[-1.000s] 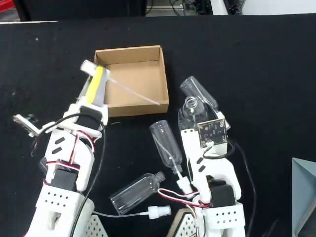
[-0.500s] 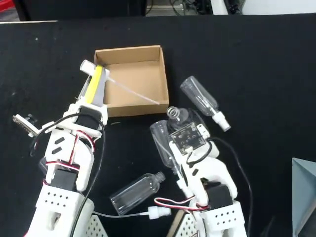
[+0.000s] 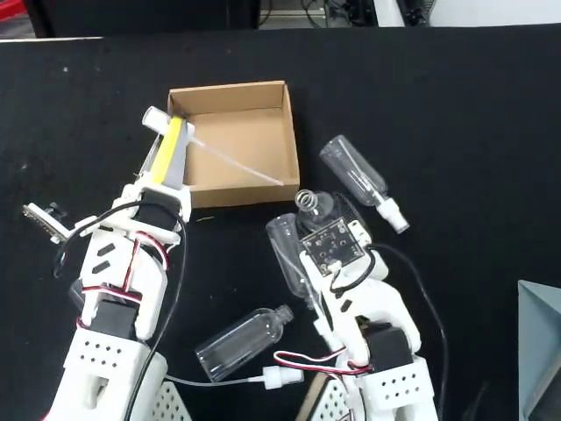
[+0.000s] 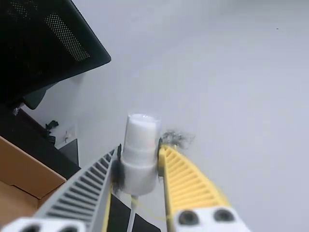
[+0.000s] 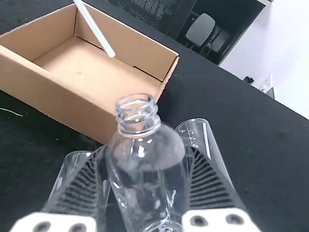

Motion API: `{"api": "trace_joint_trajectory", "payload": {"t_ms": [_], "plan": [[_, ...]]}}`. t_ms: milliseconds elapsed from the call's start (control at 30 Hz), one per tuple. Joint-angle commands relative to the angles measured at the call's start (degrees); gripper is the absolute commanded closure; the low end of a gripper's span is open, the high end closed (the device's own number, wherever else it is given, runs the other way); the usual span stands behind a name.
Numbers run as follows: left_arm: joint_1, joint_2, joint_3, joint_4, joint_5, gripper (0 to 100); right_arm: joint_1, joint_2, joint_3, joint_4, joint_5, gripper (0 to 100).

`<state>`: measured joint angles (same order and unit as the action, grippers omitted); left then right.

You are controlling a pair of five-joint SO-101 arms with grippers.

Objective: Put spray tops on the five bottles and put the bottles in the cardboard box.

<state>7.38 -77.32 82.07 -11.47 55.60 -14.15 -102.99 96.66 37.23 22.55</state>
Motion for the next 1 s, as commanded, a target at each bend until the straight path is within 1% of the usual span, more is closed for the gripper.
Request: {"api": "trace_joint_trajectory", "payload": {"t_ms": [0, 100, 267, 733, 900, 967], "plan": [[1.45, -1.23, -1.01, -1.05, -0.26, 97, -1.14, -5.67, -0.31, 0.35, 0.79, 93.2], [3.74, -1.23, -0.92, -1.05, -2.99, 97, -1.14, -5.67, -0.31, 0.35, 0.79, 93.2], [5.76, -1.23, -0.13, -1.05, -3.34, 97, -1.14, -5.67, -0.31, 0.35, 0.79, 93.2], [6.99, -1.23, -0.13, -1.32, -3.43, 97, -1.23, -5.49, -0.31, 0.35, 0.79, 93.2], [6.99, -1.23, -0.04, -1.14, -3.43, 97, -4.66, -5.76, -0.31, 2.73, 0.79, 93.2], [6.99, -1.23, 0.04, -1.05, -3.43, 97, -4.84, -5.76, -0.31, 2.9, 0.79, 93.2]]}}
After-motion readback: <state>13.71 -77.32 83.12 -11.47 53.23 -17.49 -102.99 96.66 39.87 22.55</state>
